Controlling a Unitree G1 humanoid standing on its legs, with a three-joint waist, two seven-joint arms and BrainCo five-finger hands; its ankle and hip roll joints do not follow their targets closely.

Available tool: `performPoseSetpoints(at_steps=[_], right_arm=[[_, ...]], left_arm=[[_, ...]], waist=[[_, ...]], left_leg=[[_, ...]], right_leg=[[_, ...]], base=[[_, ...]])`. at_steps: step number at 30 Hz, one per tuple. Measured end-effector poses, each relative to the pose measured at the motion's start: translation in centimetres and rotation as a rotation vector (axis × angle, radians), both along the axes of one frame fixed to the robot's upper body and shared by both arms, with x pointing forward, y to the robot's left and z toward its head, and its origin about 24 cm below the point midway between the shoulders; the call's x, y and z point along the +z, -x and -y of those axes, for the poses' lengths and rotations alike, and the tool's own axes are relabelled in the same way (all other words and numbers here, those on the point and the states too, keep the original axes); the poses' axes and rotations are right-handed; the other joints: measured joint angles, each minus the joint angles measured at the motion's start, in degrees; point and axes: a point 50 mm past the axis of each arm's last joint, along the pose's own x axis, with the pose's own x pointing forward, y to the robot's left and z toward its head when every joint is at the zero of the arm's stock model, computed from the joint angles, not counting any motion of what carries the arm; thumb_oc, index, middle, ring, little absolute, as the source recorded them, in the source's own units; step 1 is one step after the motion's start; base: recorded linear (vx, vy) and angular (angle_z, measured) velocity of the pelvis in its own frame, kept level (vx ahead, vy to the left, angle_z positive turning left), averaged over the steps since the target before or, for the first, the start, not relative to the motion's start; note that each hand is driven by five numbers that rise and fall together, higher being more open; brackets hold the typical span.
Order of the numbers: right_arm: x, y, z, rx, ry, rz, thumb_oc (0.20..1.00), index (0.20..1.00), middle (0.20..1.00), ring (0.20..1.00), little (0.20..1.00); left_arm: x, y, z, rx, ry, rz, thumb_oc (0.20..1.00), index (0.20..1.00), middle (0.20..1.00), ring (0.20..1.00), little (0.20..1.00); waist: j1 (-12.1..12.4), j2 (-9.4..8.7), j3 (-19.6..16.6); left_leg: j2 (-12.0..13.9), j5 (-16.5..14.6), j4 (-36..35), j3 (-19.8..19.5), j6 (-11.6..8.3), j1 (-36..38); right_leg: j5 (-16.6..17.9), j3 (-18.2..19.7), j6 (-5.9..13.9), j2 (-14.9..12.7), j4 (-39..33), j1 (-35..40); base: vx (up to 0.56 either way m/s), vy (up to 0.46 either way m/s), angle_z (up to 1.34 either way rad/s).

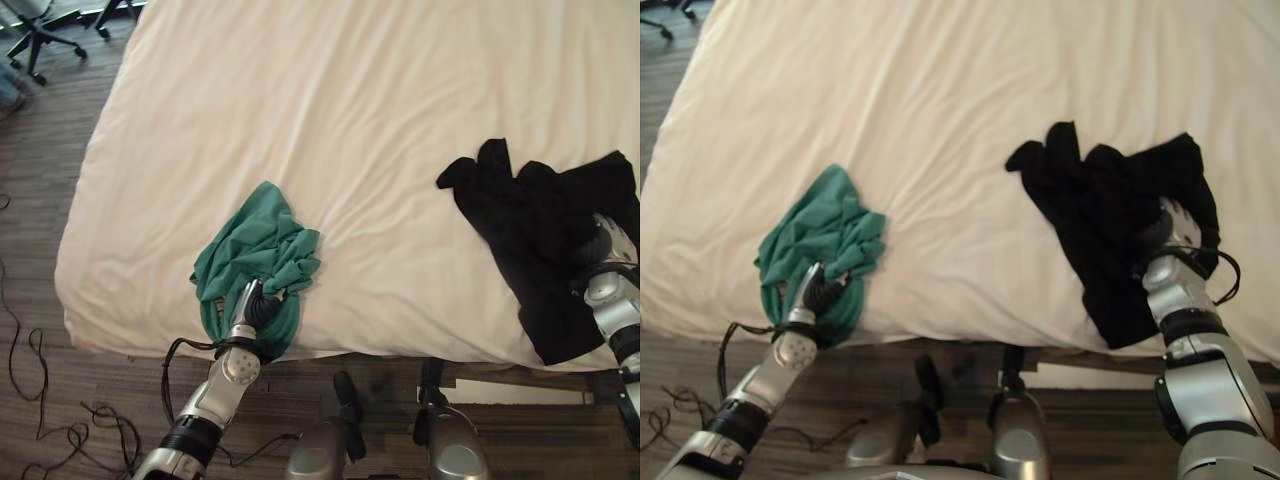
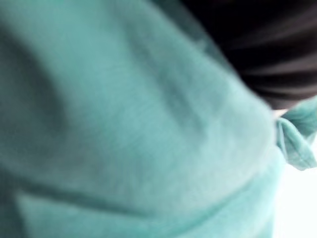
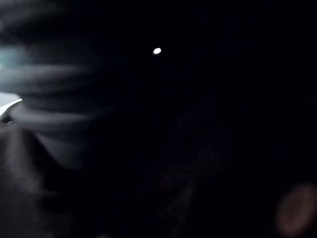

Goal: Tidy up the quilt and then pick up the clothes from the bed and put them into the laundry hamper.

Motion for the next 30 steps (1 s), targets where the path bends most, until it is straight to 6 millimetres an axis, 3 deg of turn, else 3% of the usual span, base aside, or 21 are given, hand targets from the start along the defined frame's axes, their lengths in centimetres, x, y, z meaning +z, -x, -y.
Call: performPoseSetpoints(at_steps=[3,4,6,7,9,10,12,13,15,16,17,20,21,22,23,24,25,26,27,28,30], right_arm=[[-0.6,0.9,0.0,0.002,-0.042,0.037,0.2,0.2,0.2,0.2,0.2],[-2.5,2.4,-0.7,0.021,-0.096,0.054,0.2,0.2,0.2,0.2,0.2],[-3.5,3.6,-1.8,0.06,-0.158,0.094,0.2,0.2,0.2,0.2,0.2],[-5.2,5.8,-3.0,0.102,-0.235,0.102,0.2,0.2,0.2,0.2,0.2],[-7.5,7.9,-4.6,0.146,-0.341,0.075,0.2,0.2,0.2,0.2,0.2],[-9.7,10.0,-6.9,0.19,-0.465,0.043,0.2,0.2,0.2,0.2,0.2],[-14.4,15.2,-8.8,0.163,-0.646,-0.149,0.2,0.2,0.2,0.2,0.2],[-15.2,17.6,-9.6,0.153,-0.73,-0.184,0.2,0.2,0.2,0.2,0.2],[-16.7,22.9,-10.9,0.182,-0.897,-0.357,0.2,0.2,0.2,0.2,0.2],[-17.3,25.7,-10.5,0.154,-0.934,-0.459,0.2,0.2,0.2,0.2,0.2],[-17.7,27.0,-10.2,0.153,-0.943,-0.538,0.2,0.2,0.2,0.2,0.2],[-18.6,23.8,-12.0,0.293,-0.941,-0.608,0.2,0.2,0.2,0.2,0.2],[-18.6,21.8,-12.9,0.357,-0.919,-0.61,0.2,0.2,0.2,0.2,0.2],[-18.1,18.1,-14.7,0.476,-0.881,-0.576,0.2,0.2,0.2,0.2,0.2],[-17.7,16.9,-15.1,0.494,-0.876,-0.541,0.2,0.2,0.2,0.2,0.2],[-17.0,15.5,-15.7,0.522,-0.865,-0.491,0.2,0.2,0.2,0.2,0.2],[-16.4,14.5,-15.5,0.508,-0.815,-0.431,0.2,0.2,0.2,0.2,0.2],[-16.0,13.8,-14.6,0.501,-0.746,-0.432,0.2,0.2,0.2,0.2,0.2],[-16.1,14.0,-14.4,0.487,-0.737,-0.431,0.2,0.2,0.2,0.2,0.2],[-16.3,14.7,-13.9,0.436,-0.752,-0.405,0.2,0.2,0.2,0.2,0.2],[-17.3,16.9,-13.3,0.33,-0.769,-0.403,0.2,0.2,0.2,0.2,0.2]], left_arm=[[-0.9,1.4,0.0,-0.004,0.054,-0.052,0.2,0.2,0.2,0.2,0.2],[-1.2,2.2,-0.2,-0.003,0.082,-0.079,0.2,0.2,0.2,0.2,0.2],[-1.8,3.0,-0.8,0.02,0.095,-0.112,0.2,0.2,0.2,0.2,0.2],[-2.4,3.6,-1.1,0.028,0.096,-0.147,0.2,0.2,0.2,0.2,0.2],[-3.2,4.8,-1.9,0.056,0.094,-0.193,0.2,0.2,0.2,0.2,0.2],[-3.9,6.2,-3.1,0.108,0.095,-0.231,0.2,0.2,0.2,0.2,0.2],[-4.4,7.1,-4.0,0.146,0.103,-0.27,0.2,0.2,0.2,0.2,0.2],[-4.6,8.1,-4.5,0.176,0.13,-0.285,0.2,0.2,0.2,0.2,0.2],[-6.1,12.0,-6.2,0.254,0.175,-0.397,0.2,0.2,0.2,0.2,0.2],[-6.6,13.2,-6.5,0.27,0.181,-0.44,0.2,0.2,0.2,0.2,0.2],[-6.8,13.5,-6.4,0.278,0.217,-0.453,0.2,0.2,0.2,0.2,0.2],[-7.9,13.9,-4.9,0.333,0.394,-0.468,0.2,0.2,0.2,0.2,0.2],[-8.2,14.0,-4.5,0.357,0.446,-0.46,0.2,0.2,0.2,0.2,0.2],[-9.0,13.6,-2.7,0.374,0.537,-0.472,0.2,0.2,0.2,0.2,0.2],[-9.3,13.5,-2.1,0.366,0.556,-0.482,0.2,0.2,0.2,0.2,0.2],[-9.3,13.3,-1.4,0.356,0.571,-0.481,0.2,0.2,0.2,0.2,0.2],[-9.1,11.4,-0.2,0.334,0.589,-0.45,0.2,0.2,0.2,0.2,0.2],[-8.8,9.9,0.2,0.319,0.577,-0.429,0.2,0.2,0.2,0.2,0.2],[-8.9,10.0,-0.3,0.34,0.566,-0.428,0.2,0.2,0.2,0.2,0.2],[-9.1,10.2,-0.8,0.367,0.554,-0.437,0.2,0.2,0.2,0.2,0.2],[-9.2,10.8,-1.6,0.421,0.545,-0.426,0.2,0.2,0.2,0.2,0.2]], waist=[[0.0,-0.72,-0.4],[-0.1,-1.29,-0.9],[-0.3,-2.21,-1.4],[-1.0,-2.9,-1.6],[-2.1,-4.39,-2.5],[-3.1,-5.83,-3.8],[-5.1,-8.65,-5.4],[-5.1,-9.14,-5.8],[-6.7,-10.03,-7.1],[-7.7,-10.33,-7.6],[-7.8,-10.49,-7.8],[-5.8,-9.85,-9.0],[-5.1,-9.6,-9.0],[-2.8,-8.23,-9.7],[-1.5,-7.4,-10.4],[0.8,-6.15,-10.6],[2.6,-5.31,-11.0],[3.6,-6.35,-11.1],[4.8,-6.75,-11.2],[3.8,-7.0,-11.3],[3.0,-7.51,-11.9]], left_leg=[[-0.2,0.0,-0.1,-1.1,0.04,0.0],[-0.1,0.0,-0.1,-1.4,-0.04,0.2],[0.1,-0.1,0.0,-1.3,-0.11,0.3],[0.2,-0.2,0.0,-1.2,-0.25,0.8],[0.4,-0.4,0.0,-0.9,-0.6,1.7],[0.7,-0.8,-0.3,-0.7,-0.7,2.5],[0.8,-1.3,0.0,0.8,-1.25,3.9],[1.0,-1.3,0.0,1.9,-1.29,5.1],[1.7,-2.8,-0.4,3.9,-1.89,7.5],[1.9,-3.4,-0.4,4.1,-1.74,8.1],[2.0,-3.3,-0.4,4.1,-1.65,8.0],[2.3,-2.9,-0.4,3.4,-1.43,7.3],[2.3,-2.7,-0.4,3.0,-1.33,7.2],[2.2,-2.1,-0.4,0.9,-1.42,5.7],[2.2,-1.9,-0.4,0.0,-1.2,4.8],[2.2,-1.8,-0.2,-2.1,-1.02,3.5],[2.2,-4.2,1.3,-4.3,-1.56,-0.3],[5.4,-3.9,5.2,6.1,-3.39,-3.0],[8.8,-4.5,7.3,15.4,-3.4,-2.7],[11.5,-4.6,10.6,25.8,-3.79,-2.4],[14.1,-4.7,14.5,33.5,-3.89,-0.9]], right_leg=[[-0.3,-0.8,0.27,-0.3,0.0,0.7],[-0.6,-1.1,0.33,-0.2,0.0,0.9],[-0.7,-1.1,0.25,0.0,0.0,1.0],[-0.9,-1.1,0.0,0.2,0.0,1.6],[-1.0,-0.6,0.02,0.5,0.0,2.0],[-1.5,-0.3,0.02,0.7,0.0,2.9],[-1.7,1.2,0.31,1.0,0.1,3.0],[-1.8,1.9,0.45,1.2,0.2,3.7],[-2.1,4.0,0.57,1.9,0.0,5.4],[-2.2,4.3,0.6,2.1,-0.2,6.0],[-2.2,4.3,0.59,2.2,-0.2,5.8],[-2.2,3.7,0.56,2.4,-0.2,5.6],[-2.1,3.7,0.66,2.5,-0.3,5.5],[-1.9,2.4,0.67,2.4,-0.2,5.2],[-2.0,0.9,0.57,2.1,0.0,5.0],[-2.0,-1.8,0.51,1.8,0.0,5.5],[-2.1,-10.9,-0.24,0.0,-0.1,6.8],[-5.0,-22.7,-1.73,-3.0,-0.1,9.4],[-4.3,-27.7,-2.34,-4.2,-0.2,10.7],[-4.0,-33.8,-1.09,-5.5,-0.1,13.0],[-4.9,-40.1,0.62,-7.4,1.3,15.9]], base=[[0.03,0.012,0.17],[0.05,-0.002,0.19],[0.05,-0.009,0.03],[0.06,-0.008,0.03],[0.04,-0.002,-0.11],[0.05,-0.003,-0.4],[0.07,-0.017,-0.32],[0.06,-0.034,-0.49],[0.03,-0.051,-0.59],[0.0,-0.085,-0.2],[-0.03,-0.097,-0.08],[-0.07,-0.065,0.06],[-0.16,-0.098,0.26],[-0.21,-0.124,0.59],[-0.23,-0.135,0.95],[-0.2,-0.042,2.12],[-0.23,0.055,4.21],[-0.24,0.152,4.32],[-0.14,0.184,3.83],[0.02,0.226,2.24],[0.11,0.246,2.17]])
